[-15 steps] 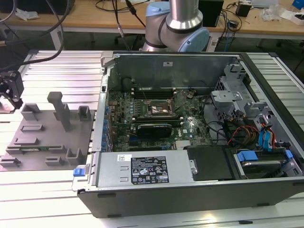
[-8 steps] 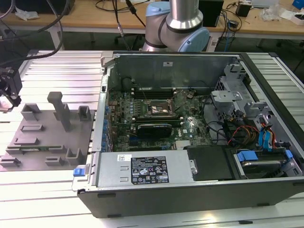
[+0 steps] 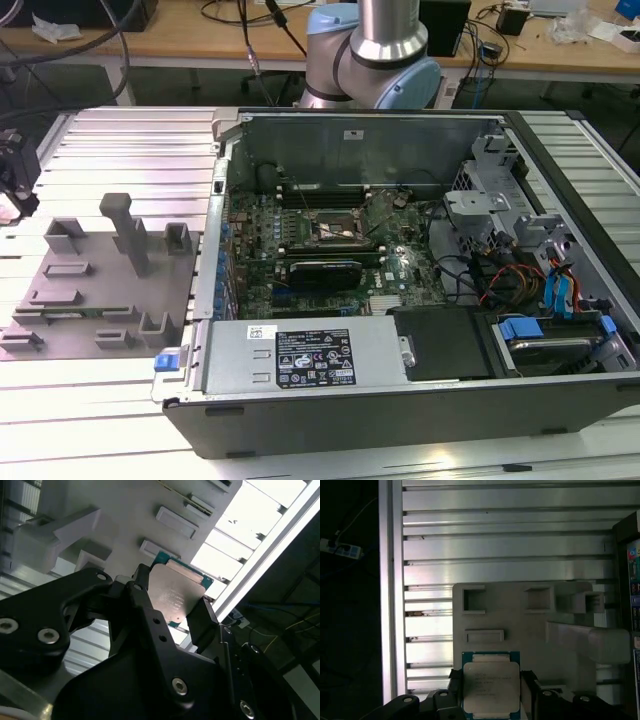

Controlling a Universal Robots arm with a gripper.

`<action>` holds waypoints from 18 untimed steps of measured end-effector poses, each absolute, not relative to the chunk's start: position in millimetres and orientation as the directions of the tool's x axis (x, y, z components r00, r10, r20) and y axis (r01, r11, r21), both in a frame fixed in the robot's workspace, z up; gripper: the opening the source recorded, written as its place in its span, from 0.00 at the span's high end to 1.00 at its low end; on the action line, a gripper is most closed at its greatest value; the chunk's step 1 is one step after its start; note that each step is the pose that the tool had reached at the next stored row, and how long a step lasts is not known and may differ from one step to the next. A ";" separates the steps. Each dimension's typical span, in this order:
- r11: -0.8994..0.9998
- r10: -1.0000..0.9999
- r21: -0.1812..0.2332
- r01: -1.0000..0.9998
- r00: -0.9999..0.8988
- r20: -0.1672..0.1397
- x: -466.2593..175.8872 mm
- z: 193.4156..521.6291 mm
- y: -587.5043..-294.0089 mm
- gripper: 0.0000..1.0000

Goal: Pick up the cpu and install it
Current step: 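Pick up the cpu and move it towards the insertion slot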

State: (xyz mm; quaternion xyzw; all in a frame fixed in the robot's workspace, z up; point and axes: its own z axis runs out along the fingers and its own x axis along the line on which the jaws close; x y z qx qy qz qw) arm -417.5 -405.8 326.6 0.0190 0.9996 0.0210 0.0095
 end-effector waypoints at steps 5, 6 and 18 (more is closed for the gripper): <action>0.998 0.038 0.042 0.037 -0.999 -0.018 -417.4 334.8 -405.7 0.45; 0.998 0.038 0.042 0.037 -0.999 -0.018 -417.4 336.1 -405.7 0.45; 0.998 0.038 0.042 0.038 -0.999 -0.018 -417.5 350.1 -404.9 0.45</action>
